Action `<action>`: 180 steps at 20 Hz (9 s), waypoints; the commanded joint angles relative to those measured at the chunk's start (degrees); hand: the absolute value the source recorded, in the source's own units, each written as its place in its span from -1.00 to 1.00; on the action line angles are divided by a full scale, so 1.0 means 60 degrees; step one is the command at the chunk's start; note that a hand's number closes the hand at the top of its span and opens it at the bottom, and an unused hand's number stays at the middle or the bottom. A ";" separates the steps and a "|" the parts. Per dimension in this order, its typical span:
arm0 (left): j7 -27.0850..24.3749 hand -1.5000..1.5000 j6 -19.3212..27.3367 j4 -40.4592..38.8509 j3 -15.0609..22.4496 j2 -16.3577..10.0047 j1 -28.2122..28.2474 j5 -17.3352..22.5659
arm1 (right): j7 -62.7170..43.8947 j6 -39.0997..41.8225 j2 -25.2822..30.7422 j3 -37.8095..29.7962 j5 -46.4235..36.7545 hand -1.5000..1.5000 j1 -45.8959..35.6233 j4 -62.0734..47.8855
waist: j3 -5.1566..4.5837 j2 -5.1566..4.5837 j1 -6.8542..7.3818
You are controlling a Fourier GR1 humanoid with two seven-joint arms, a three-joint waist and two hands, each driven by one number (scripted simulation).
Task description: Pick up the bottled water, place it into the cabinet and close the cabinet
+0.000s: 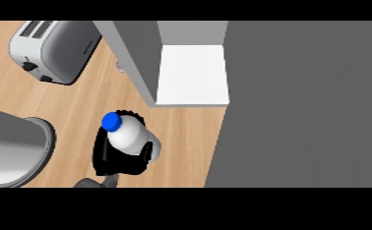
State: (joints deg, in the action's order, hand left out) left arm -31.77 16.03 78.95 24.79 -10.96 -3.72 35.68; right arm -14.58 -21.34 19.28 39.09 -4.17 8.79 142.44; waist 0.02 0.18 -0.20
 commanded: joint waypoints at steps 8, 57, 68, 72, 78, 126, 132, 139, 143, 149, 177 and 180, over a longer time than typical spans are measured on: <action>0.1986 1.00 0.2159 0.0783 0.0461 0.1296 -0.1666 -0.1395 | 0.0036 0.0208 0.0622 -0.0246 -0.0004 -1.00 0.0678 0.1208 | 0.0004 -0.0009 -0.0072; 0.1019 1.00 0.3825 -1.0767 -0.2954 0.1711 -0.9678 -0.3132 | 0.1179 -0.0020 0.0663 0.0685 -0.0131 -1.00 0.1259 0.0938 | -0.0011 -0.0169 -0.0593; 0.0759 -1.00 0.4454 -1.2184 -0.2774 0.1741 -1.0044 -0.3598 | 0.1279 0.0116 0.0691 0.0238 0.0277 -1.00 0.0817 0.0597 | -0.0012 -0.0234 -0.0612; 0.0581 -1.00 0.4812 -1.2521 -0.2564 0.1694 -0.9776 -0.3899 | 0.1362 0.0297 0.1176 0.0020 0.0497 -1.00 0.1208 0.1026 | -0.0007 -0.0230 -0.0679; 0.0652 -1.00 0.5363 -1.2535 -0.2599 0.1825 -0.9824 -0.3935 | 0.1777 0.0169 0.0696 0.0472 0.0279 -1.00 0.0988 0.0201 | -0.0012 -0.0238 -0.0698; 0.1101 1.00 -0.1563 0.0685 -0.0641 0.0437 -0.0813 -0.0988 | 0.0424 0.0012 0.2059 0.0201 0.0139 1.00 0.0810 0.1252 | -0.0004 0.0124 0.0325; 0.1389 1.00 -0.1424 0.3096 -0.0409 -0.0177 0.1187 -0.0823 | -0.0009 0.1083 0.2043 0.1266 0.0699 1.00 -0.0198 0.1154 | -0.0009 0.0053 0.0330; 0.0576 1.00 -0.2095 0.4844 -0.0424 -0.1336 0.3827 -0.0853 | -0.1167 0.0970 0.1166 0.2118 0.0229 1.00 -0.1179 0.1157 | -0.0033 0.0071 0.0333; 0.0859 1.00 -0.2210 0.5924 -0.0815 -0.1910 0.4629 -0.0568 | -0.1893 0.0800 0.0224 0.2195 0.0118 1.00 -0.2238 0.0412 | -0.0031 0.0034 0.0316; 0.0373 1.00 -0.2929 0.6549 -0.1605 -0.2452 0.5875 -0.0121 | -0.3775 0.0348 -0.1610 0.1491 -0.0368 1.00 -0.4469 -0.0324 | -0.0038 0.0030 0.0294; 0.0210 1.00 -0.5899 0.6385 -0.4734 -0.3099 0.7855 0.1847 | -0.1065 0.2553 -0.3176 -0.4525 0.2506 1.00 -1.0452 -1.0803 | -0.0005 -0.0073 0.0312; 0.0067 1.00 -0.6150 0.5738 -0.4717 -0.2898 0.7613 0.1657 | -0.0475 0.2491 -0.3213 -0.4289 0.2337 1.00 -1.0167 -1.1259 | -0.0011 -0.0084 0.0311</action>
State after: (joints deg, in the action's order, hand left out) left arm -30.85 -18.99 116.03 -2.87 -29.02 42.45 46.25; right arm -21.66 -6.78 -0.01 15.90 10.49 -50.19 85.52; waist 0.24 1.25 1.22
